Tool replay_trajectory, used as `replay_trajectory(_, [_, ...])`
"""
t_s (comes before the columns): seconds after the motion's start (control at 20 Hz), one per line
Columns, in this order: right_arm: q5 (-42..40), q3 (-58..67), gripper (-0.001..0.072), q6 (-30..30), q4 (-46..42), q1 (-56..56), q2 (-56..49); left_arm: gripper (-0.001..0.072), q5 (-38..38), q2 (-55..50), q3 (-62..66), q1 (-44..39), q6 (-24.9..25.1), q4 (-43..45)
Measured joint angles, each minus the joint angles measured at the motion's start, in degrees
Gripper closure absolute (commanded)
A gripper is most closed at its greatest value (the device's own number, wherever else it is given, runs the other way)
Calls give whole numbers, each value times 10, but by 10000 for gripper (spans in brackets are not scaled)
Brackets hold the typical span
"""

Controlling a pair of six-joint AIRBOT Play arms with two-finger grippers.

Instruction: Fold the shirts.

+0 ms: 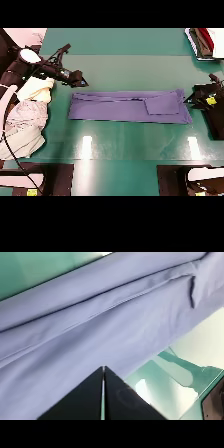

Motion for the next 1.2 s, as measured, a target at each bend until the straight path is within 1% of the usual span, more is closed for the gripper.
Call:
replay_trajectory(0.1, [-2, -7, 22, -18, 30, -3, -16, 684, 14, 0, 0, -23, -2, 0])
replay_trajectory(0.2, [-1, -11, 70, -33, 56, 4, -33, 684, 22, 0, 0, -43, -2, 0])
replay_trajectory(0.25, [-3, -12, 117, -41, 63, 10, -40, 684, 24, 0, 0, -52, -3, 0])
replay_trajectory(0.35, [-8, -15, 267, -54, 80, 25, -52, 684, 28, -2, 0, -67, -7, 1])
replay_trajectory(0.4, [-9, -16, 325, -61, 83, 33, -55, 684, 28, -3, 0, -74, -11, 2])
replay_trajectory(0.45, [-11, -16, 412, -67, 83, 42, -57, 684, 31, -5, 0, -82, -16, 2])
replay_trajectory(0.55, [-12, -18, 662, -76, 83, 55, -56, 685, 37, -10, 0, -98, -24, 2])
replay_trajectory(0.6, [-13, -18, 696, -79, 78, 59, -50, 685, 44, -13, 0, -106, -26, 2])
replay_trajectory(0.75, [-6, -17, 698, -84, 84, 66, -16, 685, 70, -30, 3, -130, -33, 2])
replay_trajectory(0.85, [7, -7, 698, -73, 88, 71, 18, 685, 84, -54, 17, -144, -39, 3])
replay_trajectory(1.05, [40, 57, 698, 0, 93, 104, 84, 685, 98, -130, 79, -176, -45, 2])
replay_trajectory(1.2, [66, 123, 698, 55, 94, 152, 116, 685, 101, -197, 138, -201, -51, 3])
